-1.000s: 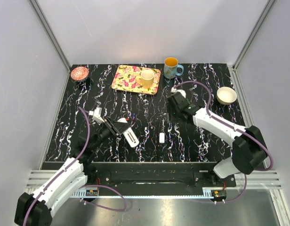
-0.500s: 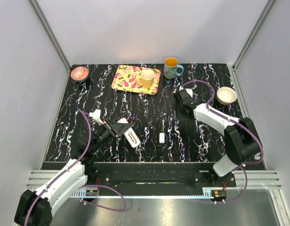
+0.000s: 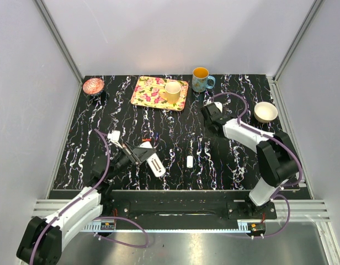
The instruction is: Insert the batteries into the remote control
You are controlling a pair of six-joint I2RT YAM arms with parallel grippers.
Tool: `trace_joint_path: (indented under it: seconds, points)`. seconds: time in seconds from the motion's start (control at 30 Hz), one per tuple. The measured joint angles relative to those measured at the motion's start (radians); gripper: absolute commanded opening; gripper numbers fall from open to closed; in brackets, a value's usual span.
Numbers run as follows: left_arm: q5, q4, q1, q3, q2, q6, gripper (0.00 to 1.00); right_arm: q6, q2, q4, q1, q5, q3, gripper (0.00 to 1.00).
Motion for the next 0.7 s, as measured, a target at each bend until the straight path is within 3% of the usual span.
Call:
trace_joint_path:
  seconds: [0.17,0.4,0.7]
  points:
    - [0.066,0.002,0.0,0.006,0.014,0.006,0.0,-0.016,0.02,0.016,0.0,-0.055,-0.001,0.47]
    - [0.093,0.023,0.0,0.008,0.027,0.008,0.0,-0.014,0.0,0.049,0.0,-0.102,-0.09,0.46]
    - [0.097,0.05,0.0,0.014,0.043,0.008,0.0,-0.002,-0.046,0.089,0.029,-0.164,-0.062,0.47]
